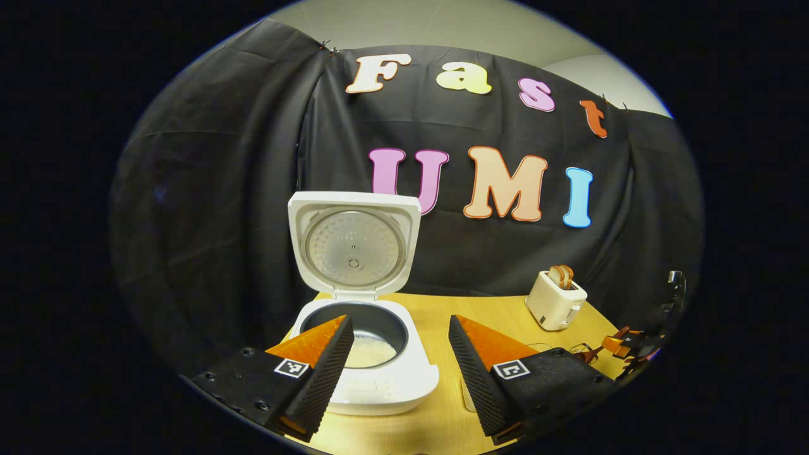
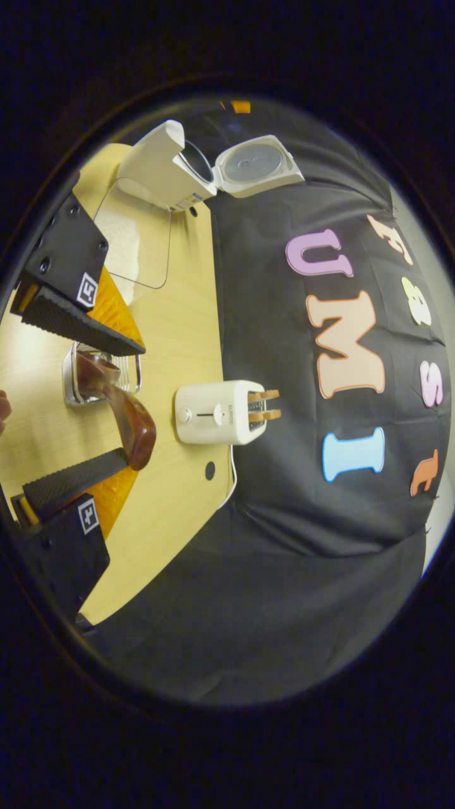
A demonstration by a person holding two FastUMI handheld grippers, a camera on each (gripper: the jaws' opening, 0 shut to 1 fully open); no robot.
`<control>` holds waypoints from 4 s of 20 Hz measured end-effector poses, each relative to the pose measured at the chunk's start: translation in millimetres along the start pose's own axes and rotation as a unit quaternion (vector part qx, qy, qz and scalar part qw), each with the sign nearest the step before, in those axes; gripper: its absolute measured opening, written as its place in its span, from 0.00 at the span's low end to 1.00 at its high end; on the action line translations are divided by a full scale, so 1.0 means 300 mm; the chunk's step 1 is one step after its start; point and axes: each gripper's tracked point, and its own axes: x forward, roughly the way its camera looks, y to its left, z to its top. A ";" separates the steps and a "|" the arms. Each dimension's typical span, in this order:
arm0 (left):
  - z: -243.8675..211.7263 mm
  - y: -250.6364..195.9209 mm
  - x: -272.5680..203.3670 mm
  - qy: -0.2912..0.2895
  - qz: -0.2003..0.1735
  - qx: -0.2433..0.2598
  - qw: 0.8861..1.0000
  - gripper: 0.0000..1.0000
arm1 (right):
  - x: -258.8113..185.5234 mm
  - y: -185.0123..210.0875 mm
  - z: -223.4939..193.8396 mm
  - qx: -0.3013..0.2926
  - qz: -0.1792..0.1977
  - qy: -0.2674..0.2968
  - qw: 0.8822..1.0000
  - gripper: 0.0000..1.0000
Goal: Close the left gripper, press the button to open the rice cooker; take a wooden spoon from the chopstick holder with the right hand, scoop a spoonful of rice and pour it into the rice cooker, then put the wooden spoon back into the chopstick holder.
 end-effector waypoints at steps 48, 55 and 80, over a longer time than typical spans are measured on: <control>0.368 0.302 0.664 0.023 0.031 0.016 0.999 0.90 | -0.623 0.265 0.431 0.010 -0.005 -0.109 0.994 0.91; 0.158 0.244 0.427 0.033 0.034 0.015 0.999 0.90 | -0.635 0.209 0.449 0.028 0.001 -0.118 0.993 0.91; -0.348 0.231 0.285 0.014 0.042 0.037 0.998 0.89 | -0.576 0.253 0.395 0.019 0.004 -0.097 0.995 0.91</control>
